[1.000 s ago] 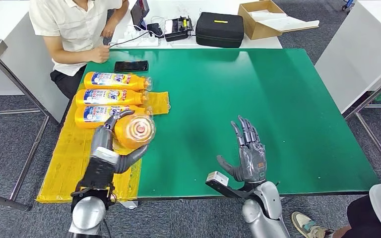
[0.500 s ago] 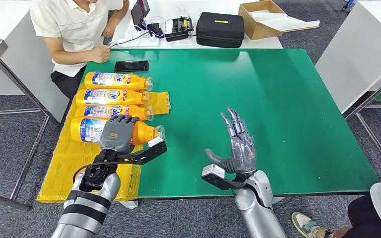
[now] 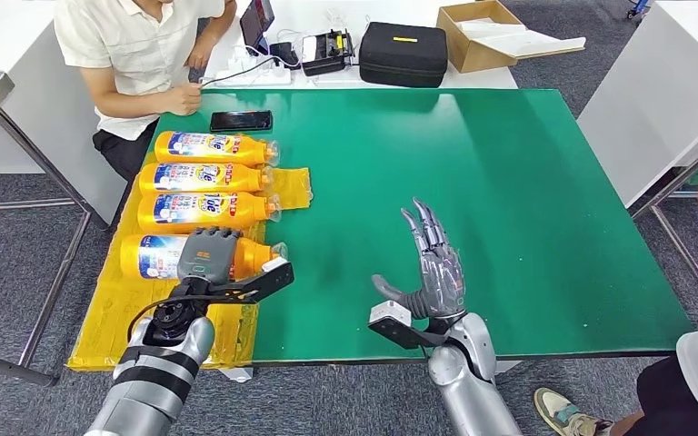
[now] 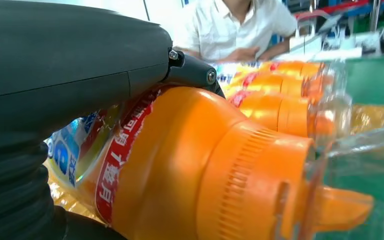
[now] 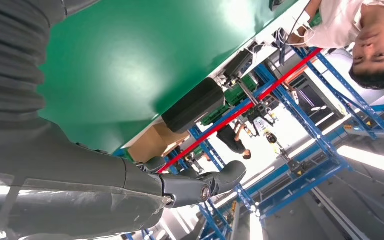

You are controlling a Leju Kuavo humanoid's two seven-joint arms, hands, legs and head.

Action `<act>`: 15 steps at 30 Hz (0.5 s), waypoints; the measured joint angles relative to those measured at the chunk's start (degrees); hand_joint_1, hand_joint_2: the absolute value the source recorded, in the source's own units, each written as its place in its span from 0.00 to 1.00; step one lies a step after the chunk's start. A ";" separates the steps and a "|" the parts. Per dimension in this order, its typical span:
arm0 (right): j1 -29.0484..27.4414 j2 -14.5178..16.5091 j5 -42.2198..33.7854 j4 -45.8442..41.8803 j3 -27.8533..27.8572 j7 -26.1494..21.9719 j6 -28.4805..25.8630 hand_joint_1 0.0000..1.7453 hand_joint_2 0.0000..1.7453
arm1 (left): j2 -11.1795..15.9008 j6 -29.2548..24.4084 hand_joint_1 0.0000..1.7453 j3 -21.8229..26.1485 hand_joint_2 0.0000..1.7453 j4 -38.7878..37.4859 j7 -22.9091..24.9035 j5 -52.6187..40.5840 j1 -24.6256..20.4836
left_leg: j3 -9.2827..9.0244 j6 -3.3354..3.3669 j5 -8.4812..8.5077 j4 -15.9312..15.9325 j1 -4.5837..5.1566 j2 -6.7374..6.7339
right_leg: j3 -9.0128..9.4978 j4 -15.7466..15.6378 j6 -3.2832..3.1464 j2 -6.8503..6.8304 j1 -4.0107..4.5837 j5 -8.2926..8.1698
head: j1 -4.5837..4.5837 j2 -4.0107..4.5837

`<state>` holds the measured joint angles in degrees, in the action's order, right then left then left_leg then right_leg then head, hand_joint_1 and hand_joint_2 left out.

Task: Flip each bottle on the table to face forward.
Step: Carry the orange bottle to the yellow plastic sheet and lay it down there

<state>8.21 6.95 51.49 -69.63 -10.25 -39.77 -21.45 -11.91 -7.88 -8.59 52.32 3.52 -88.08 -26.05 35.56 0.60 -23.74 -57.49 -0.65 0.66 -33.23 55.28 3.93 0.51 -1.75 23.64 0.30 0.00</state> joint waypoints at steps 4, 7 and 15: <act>1.02 0.06 -0.90 0.70 -0.72 -0.04 0.14 0.00 1.00 | -0.08 1.14 0.40 1.36 1.00 -4.35 0.97 -0.28 -2.03 | 0.00 0.00 0.01 0.00 0.00 0.00 | 0.00 0.00 0.00 0.00 0.00 0.00 | 0.00 0.00; 1.83 0.11 -1.45 1.47 -1.42 -0.05 0.16 0.00 1.00 | -0.34 1.36 0.01 2.64 1.00 -8.06 2.46 -0.72 -3.76 | 0.00 0.00 0.01 0.00 0.00 0.01 | 0.00 0.00 0.00 -0.01 0.00 0.00 | 0.01 0.00; 2.26 0.24 -4.48 3.06 -2.20 -0.08 0.11 0.00 1.00 | -2.07 3.84 0.00 7.63 1.00 -11.67 -1.08 4.47 -5.61 | 0.03 0.00 0.00 0.00 0.00 0.08 | 0.00 0.00 0.00 -0.03 -0.01 0.00 | 0.01 0.00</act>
<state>10.48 7.19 47.01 -66.58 -12.44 -39.85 -21.34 -13.98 -4.04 -0.96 40.65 2.44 -83.61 -31.66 35.58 0.60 -23.74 -57.50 -0.64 0.74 -33.23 55.29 3.93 0.48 -1.76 23.65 0.31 0.00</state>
